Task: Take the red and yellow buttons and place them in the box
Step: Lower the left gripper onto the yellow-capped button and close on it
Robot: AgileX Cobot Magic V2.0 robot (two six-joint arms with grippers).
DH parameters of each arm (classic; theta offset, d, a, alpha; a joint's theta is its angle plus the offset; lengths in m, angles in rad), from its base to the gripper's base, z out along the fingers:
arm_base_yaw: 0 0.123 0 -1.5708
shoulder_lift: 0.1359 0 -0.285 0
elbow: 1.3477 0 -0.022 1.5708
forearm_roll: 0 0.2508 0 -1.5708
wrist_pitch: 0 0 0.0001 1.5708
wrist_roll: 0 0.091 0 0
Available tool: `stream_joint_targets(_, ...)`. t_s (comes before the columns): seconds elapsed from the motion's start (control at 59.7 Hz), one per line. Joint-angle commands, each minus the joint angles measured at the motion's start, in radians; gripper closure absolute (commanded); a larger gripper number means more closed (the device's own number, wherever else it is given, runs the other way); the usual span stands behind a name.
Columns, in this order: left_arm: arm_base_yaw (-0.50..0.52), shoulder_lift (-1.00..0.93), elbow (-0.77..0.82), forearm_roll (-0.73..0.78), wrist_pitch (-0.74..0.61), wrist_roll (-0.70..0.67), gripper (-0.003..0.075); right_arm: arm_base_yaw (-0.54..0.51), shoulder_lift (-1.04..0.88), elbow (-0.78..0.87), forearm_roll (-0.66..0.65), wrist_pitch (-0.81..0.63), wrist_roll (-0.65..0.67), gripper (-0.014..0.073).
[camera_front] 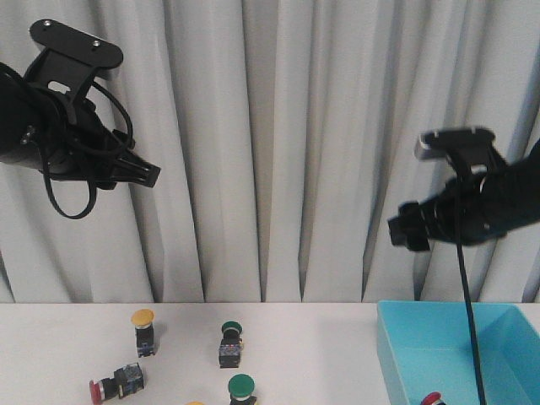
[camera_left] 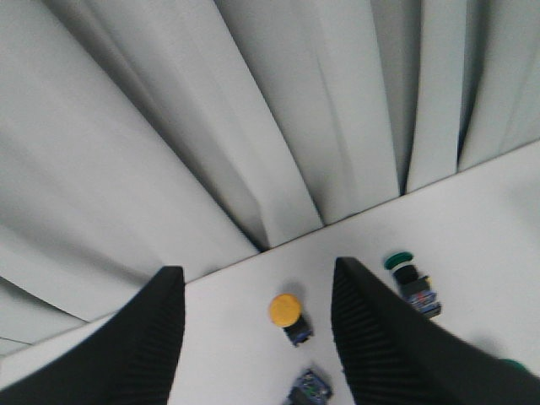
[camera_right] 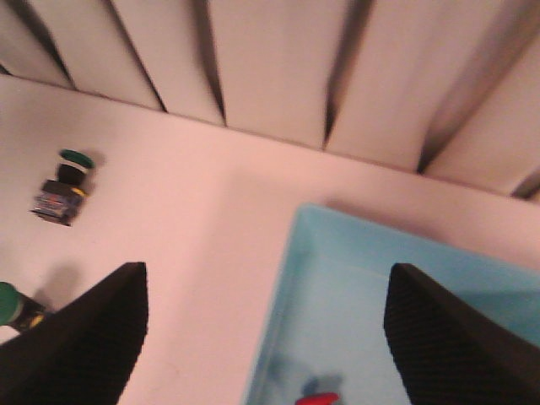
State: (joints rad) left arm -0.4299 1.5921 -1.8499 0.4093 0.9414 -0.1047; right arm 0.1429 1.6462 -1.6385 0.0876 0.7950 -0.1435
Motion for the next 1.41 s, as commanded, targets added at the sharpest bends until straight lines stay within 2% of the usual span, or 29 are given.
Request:
stream_joint_targets(0.0, -0.002, -0.026, -0.030, -0.002, -0.033, -0.037, 0.0342, 0.039, -0.089, -0.042, 0.015, -0.017, -0.038, 0.0044)
stream_joint_targets(0.151, -0.002, 0.026, -0.030, -0.027, 0.056, -0.035, 0.0323, 0.081, -0.126, -0.042, 0.010, 0.043, -0.044, 0.0044)
stream_joint_targets(0.435, -0.002, 0.208, -0.030, -0.327, 0.173, 0.117, 0.0274, 0.089, -0.133, -0.042, 0.012, 0.152, -0.044, 0.0044)
stream_joint_targets(0.586, -0.002, 0.270, -0.030, -0.354, 0.198, 0.129, 0.0226, 0.089, -0.133, -0.042, 0.019, 0.159, -0.034, 0.0044)
stream_joint_targets(0.787, -0.002, 0.319, -0.018, -0.366, 0.201, 0.119, 0.0185, 0.089, -0.133, -0.042, 0.021, 0.173, -0.034, 0.0044)
stream_joint_targets(1.055, -0.002, 0.371, 0.115, -0.390, 0.165, 0.149, 0.0184, 0.089, -0.133, -0.042, 0.038, 0.176, -0.034, 0.0044)
stream_joint_targets(1.256, -0.002, 0.401, 0.134, -0.436, 0.135, 0.149, 0.0184, 0.089, -0.133, -0.042, 0.047, 0.177, -0.037, 0.0044)
stream_joint_targets(1.39, -0.002, 0.416, 0.135, -0.490, 0.130, 0.198, 0.0184, 0.089, -0.133, -0.042, 0.047, 0.177, -0.037, 0.0044)
